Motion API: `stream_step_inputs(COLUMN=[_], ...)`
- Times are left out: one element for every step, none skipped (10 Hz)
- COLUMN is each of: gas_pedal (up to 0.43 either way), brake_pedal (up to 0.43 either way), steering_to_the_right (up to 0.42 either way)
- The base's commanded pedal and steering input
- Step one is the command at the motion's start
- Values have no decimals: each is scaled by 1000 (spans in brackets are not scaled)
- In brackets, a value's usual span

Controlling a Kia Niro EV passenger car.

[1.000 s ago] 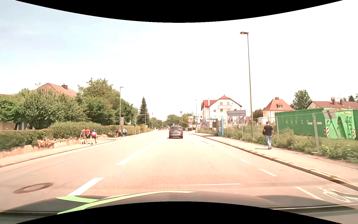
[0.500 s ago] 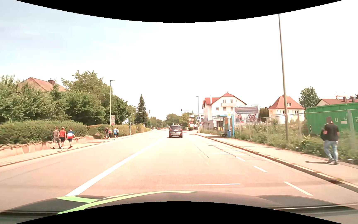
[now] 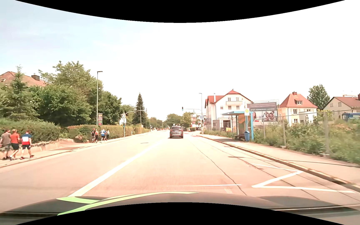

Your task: Follow the waypoints while adhering to traffic rules and regulations

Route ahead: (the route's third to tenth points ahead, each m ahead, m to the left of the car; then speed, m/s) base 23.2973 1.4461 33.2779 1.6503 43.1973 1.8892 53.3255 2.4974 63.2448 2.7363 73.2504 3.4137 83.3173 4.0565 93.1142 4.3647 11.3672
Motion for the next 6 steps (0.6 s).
stream_step_inputs(gas_pedal=[47,47,47,47,47,47], brake_pedal=[0,0,0,0,0,0], steering_to_the_right=[-1,-1,-1,-1,-1,-1])
